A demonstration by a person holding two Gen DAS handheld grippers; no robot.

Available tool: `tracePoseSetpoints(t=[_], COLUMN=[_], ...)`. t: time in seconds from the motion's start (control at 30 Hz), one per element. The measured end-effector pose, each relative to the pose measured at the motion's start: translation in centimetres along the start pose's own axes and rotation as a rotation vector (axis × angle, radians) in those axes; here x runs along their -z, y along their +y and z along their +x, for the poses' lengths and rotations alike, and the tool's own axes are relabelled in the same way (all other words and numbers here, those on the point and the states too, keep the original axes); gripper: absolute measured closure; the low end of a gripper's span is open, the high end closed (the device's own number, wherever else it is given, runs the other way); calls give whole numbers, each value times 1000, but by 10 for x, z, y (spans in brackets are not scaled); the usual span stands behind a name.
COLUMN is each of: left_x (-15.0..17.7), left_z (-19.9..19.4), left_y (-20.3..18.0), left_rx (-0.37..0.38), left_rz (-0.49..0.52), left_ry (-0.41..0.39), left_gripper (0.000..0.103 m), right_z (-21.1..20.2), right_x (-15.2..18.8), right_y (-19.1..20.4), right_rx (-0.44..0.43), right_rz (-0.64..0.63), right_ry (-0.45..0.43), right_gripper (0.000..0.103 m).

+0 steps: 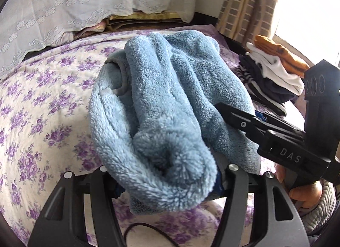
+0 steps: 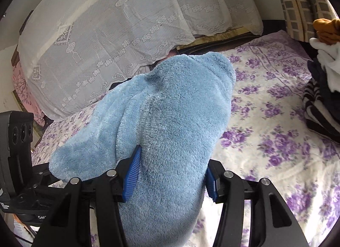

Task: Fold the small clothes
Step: 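Carry the blue jacket bundle with both grippers toward the folded clothes stack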

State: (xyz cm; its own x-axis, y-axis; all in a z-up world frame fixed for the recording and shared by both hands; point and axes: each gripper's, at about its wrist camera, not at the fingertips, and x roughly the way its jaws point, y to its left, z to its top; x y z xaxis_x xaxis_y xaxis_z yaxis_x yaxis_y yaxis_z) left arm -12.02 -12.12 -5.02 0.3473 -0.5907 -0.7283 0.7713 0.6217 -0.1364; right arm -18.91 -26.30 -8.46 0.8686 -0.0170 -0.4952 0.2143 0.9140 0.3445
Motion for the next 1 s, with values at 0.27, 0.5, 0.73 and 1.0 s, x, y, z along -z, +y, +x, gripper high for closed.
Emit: tracePoseSetpoints(t=[0.27,0.5,0.73,1.0], left_x=[4,7,8,11], left_z=[0,-4,1,10], left_y=[-40,-71,-73,-71], left_rx=[-9,-29,-17,0], left_rz=[117,216,220,210], left_ry=[-2,-28,-14,17], left_gripper=[44,44,45,45], right_z=[-30,-53,-53,-46], right_x=[8,13,18,21], right_y=[-13,-26,-30,-33], right_rx=[57,89,90,95], right_rz=[-18,-4,9,21], right_ry=[-16,-35,-25,0], right_gripper=[49,51,52,52])
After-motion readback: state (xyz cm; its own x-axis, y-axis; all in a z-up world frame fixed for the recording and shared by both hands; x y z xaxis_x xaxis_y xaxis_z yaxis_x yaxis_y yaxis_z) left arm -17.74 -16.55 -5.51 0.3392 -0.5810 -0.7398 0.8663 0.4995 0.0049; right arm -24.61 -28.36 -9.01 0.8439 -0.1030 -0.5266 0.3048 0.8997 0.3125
